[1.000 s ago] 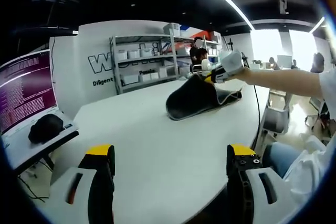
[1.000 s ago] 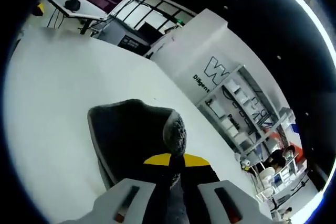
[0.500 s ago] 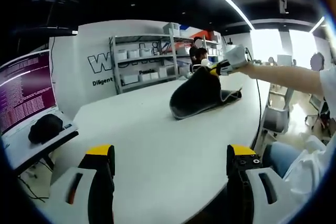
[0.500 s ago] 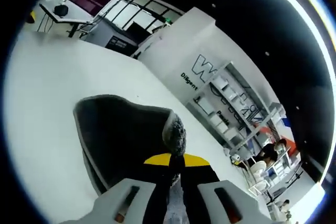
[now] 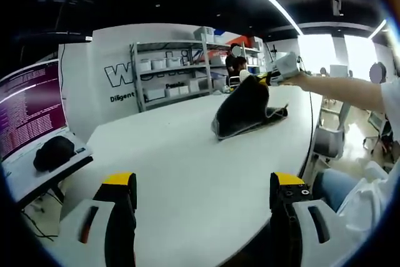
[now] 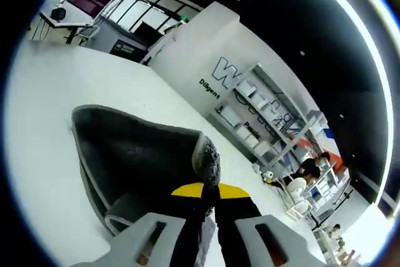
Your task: Open the folded towel by lifting each exposed corner and separating the folded layers until the towel lies flat within the target outline without major curled edges
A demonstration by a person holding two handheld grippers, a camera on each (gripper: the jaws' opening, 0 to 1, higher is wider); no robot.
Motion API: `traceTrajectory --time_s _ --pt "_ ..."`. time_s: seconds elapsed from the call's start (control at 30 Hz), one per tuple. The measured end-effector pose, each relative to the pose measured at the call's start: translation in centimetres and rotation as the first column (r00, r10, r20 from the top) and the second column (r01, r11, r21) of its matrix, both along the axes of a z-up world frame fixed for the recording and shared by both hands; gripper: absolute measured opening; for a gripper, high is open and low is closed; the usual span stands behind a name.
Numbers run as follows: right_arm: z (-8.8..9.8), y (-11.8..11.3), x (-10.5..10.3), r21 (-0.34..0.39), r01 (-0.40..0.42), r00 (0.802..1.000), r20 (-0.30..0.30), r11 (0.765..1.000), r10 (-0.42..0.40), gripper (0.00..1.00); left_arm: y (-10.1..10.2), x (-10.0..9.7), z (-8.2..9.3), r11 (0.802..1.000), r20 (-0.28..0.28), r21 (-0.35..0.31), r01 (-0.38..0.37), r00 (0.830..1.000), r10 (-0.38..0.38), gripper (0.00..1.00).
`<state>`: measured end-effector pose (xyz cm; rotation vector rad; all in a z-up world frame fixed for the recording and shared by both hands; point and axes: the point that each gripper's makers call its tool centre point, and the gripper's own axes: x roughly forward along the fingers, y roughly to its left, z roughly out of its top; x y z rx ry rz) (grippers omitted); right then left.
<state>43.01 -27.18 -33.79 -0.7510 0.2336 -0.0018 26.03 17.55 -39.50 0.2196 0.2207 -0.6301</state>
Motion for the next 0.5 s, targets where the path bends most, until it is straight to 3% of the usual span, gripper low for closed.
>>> traceTrajectory --time_s 0.5 --pt "0.4 -5.7 -1.6 0.051 0.117 0.993 0.018 0.992 -0.118 0.01 -0.2 -0.1 -0.1 1.0 -0.001 0.004 0.002 1.0 -0.002 0.87"
